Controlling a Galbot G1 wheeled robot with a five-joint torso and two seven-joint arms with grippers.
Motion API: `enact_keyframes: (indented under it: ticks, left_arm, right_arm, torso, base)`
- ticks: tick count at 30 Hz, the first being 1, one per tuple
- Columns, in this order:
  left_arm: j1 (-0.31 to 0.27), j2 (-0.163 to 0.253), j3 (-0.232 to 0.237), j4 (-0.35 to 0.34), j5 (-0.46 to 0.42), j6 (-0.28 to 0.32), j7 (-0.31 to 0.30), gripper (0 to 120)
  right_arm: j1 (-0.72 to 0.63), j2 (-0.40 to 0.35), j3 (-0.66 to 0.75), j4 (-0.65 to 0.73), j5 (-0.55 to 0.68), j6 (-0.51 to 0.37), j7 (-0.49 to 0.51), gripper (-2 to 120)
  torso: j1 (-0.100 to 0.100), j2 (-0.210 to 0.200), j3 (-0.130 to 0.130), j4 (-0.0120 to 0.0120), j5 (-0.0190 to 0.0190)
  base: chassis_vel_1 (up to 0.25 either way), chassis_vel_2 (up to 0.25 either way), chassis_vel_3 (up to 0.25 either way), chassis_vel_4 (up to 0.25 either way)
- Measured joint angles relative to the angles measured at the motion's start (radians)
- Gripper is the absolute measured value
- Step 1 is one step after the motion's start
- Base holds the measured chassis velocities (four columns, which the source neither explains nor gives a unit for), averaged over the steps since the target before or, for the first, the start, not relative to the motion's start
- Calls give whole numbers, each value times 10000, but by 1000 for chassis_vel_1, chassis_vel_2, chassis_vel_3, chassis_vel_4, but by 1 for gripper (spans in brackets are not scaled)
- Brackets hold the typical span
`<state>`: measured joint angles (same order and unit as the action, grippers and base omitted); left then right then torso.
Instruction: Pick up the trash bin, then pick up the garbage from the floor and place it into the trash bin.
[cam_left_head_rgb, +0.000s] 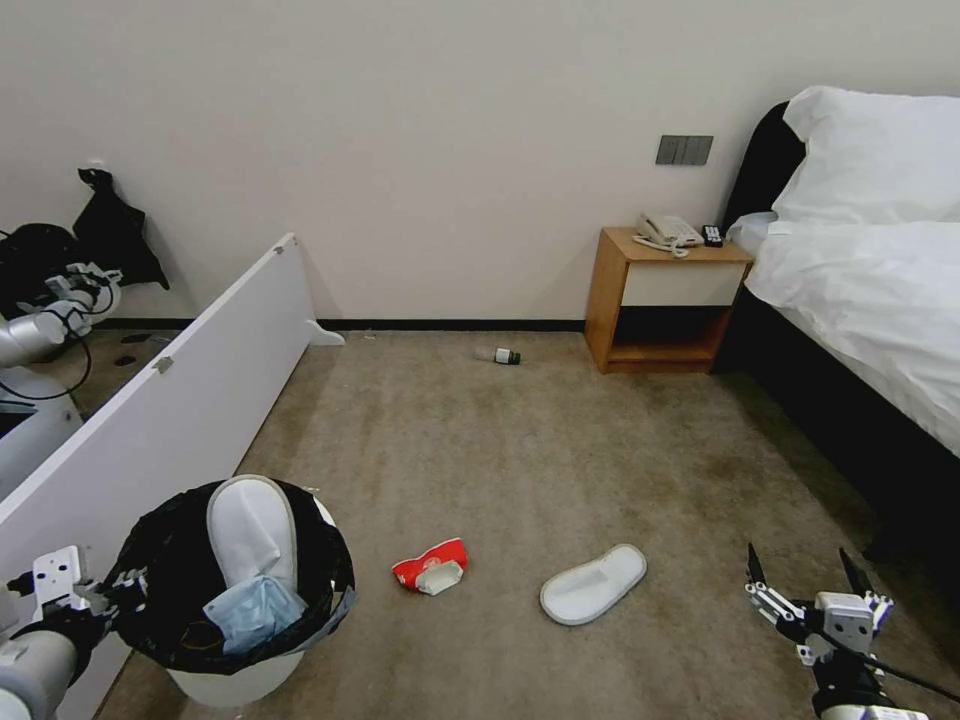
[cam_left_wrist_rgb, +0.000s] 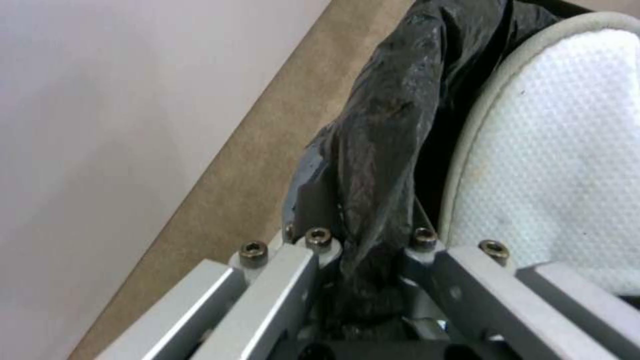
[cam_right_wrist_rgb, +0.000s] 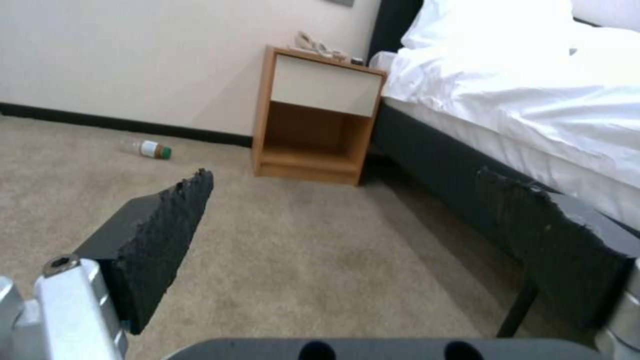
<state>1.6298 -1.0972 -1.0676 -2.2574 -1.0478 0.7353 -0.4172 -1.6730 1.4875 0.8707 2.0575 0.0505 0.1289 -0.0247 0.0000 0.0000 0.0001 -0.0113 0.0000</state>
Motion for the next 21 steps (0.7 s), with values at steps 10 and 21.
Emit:
enact_keyframes:
  ticks: [10, 21]
  left_arm:
    - [53, -49, -52, -80, -24, 0, -16, 4]
    - [40, -68, -53, -155, -34, 0, -32, 4]
  right_arm:
    - [-26, -103, -8, 60, 66, -29, -16, 100]
    - [-32, -168, 8, 103, 159, -46, -34, 100]
  torso:
    - [1, 0, 0, 0, 0]
    - [0, 0, 0, 0, 0]
  base:
    - [0, 0, 0, 0]
    - [0, 0, 0, 0]
